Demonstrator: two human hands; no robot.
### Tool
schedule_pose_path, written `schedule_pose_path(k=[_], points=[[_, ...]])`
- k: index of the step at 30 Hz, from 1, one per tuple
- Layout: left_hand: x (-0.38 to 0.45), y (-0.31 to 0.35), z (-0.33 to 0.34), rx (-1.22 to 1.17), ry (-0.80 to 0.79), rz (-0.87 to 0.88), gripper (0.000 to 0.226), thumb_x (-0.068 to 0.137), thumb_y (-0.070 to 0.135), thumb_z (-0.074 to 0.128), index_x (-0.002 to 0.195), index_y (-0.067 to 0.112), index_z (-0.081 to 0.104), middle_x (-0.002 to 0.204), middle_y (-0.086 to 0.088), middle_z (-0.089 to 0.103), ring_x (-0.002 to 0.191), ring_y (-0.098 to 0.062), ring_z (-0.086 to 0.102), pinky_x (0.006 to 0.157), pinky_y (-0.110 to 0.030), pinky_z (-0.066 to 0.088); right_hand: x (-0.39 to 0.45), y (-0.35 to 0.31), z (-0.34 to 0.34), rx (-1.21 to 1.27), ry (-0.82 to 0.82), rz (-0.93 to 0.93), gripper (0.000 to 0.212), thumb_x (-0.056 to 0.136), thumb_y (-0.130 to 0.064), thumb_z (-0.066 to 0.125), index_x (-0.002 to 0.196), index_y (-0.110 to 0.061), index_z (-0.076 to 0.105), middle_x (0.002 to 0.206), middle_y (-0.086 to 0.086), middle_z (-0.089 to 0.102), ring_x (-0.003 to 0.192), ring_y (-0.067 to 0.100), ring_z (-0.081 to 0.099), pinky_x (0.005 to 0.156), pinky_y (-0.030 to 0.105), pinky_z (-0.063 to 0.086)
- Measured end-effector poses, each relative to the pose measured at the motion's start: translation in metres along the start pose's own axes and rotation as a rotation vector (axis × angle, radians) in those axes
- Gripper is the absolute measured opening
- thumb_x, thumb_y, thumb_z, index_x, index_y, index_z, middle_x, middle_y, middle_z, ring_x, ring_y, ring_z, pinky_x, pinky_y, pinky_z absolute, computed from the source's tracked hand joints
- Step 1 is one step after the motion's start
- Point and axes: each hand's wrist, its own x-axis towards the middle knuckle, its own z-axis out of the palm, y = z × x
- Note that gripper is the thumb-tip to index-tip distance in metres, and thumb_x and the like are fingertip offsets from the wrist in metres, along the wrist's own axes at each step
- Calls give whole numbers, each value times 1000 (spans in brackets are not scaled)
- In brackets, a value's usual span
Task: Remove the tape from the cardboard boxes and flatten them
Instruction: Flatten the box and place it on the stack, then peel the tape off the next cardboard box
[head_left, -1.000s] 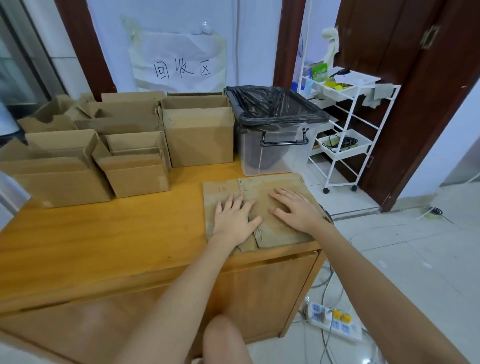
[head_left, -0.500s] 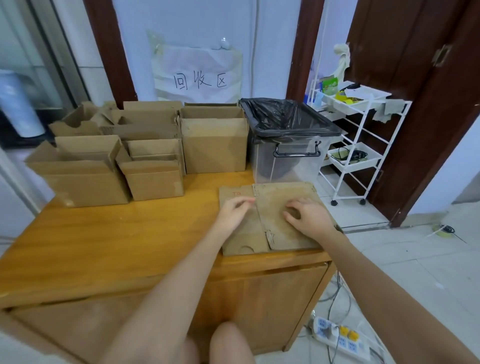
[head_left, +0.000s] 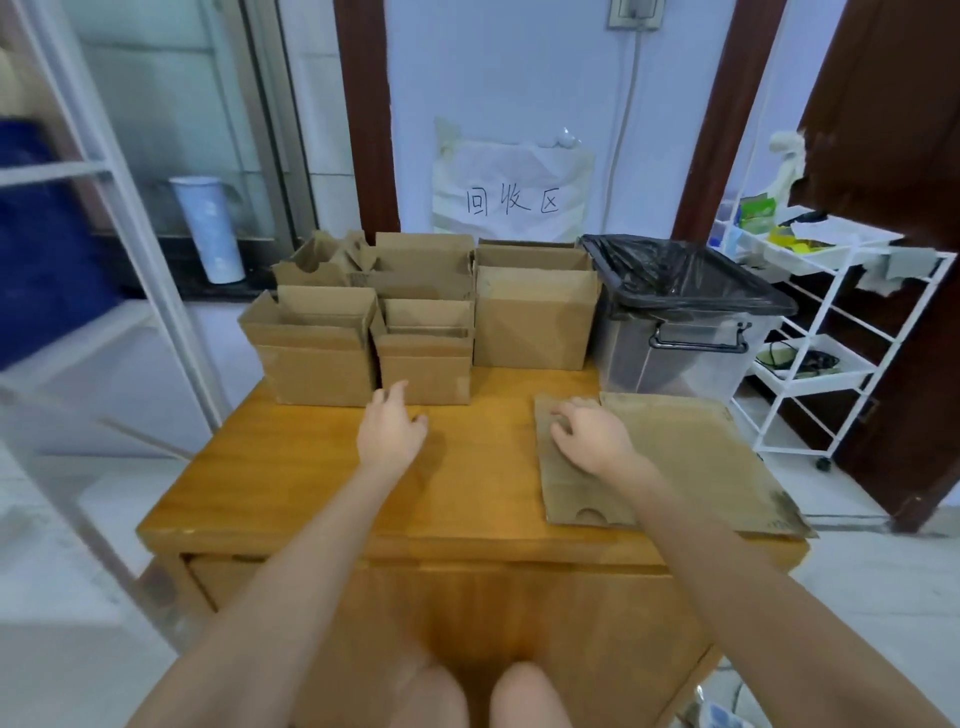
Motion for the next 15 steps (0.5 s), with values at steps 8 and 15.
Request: schedule_pose_path(k=[8,15], points=[[22,-12,-3,-55,-88,-129,85,93,29,60,153,6,4,152,-13,26,138,-30,32,104,-39,37,37,-51,12,-147,-109,-38,39,100,-31,38,130,-15,55,128,7,56,117,25,50,93,39,47],[40,-6,14,-166,33,-184,91,88,26,68,151,2,8,149,-15,29,136,-30,34,106,-39,38,56,-56,13,-156,-118,78,35,99,-29,38,123,-11,56,121,8,58,107,27,56,85,37,50]])
